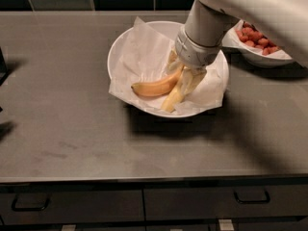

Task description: Pick banana from white bowl

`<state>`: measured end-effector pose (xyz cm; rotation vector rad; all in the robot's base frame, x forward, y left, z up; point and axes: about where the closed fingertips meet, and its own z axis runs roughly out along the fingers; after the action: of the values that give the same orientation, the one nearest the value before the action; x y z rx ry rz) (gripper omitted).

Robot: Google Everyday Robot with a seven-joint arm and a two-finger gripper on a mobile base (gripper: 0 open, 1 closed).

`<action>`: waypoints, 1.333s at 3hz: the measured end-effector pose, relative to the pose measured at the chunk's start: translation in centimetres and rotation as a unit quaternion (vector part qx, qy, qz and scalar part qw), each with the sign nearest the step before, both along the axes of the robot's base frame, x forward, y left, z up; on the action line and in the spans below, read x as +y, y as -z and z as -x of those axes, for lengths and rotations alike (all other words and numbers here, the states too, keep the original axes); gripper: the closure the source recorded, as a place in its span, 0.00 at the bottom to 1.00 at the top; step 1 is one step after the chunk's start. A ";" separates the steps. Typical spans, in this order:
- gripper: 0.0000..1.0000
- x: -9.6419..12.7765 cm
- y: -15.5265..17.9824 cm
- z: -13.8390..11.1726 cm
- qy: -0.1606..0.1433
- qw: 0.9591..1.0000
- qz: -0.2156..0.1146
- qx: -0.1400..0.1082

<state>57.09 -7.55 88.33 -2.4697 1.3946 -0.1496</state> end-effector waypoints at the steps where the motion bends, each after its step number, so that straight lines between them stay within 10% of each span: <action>1: 0.49 -0.3 1.1 1.0 0.003 1.000 0.002 0.019; 4: 0.52 0.5 3.1 2.4 -0.011 0.999 0.011 0.041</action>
Offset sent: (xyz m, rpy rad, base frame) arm -0.0333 -0.0036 -0.0348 -0.0146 0.1134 0.0010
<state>54.64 -7.04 85.22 -2.5355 1.4050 -0.0606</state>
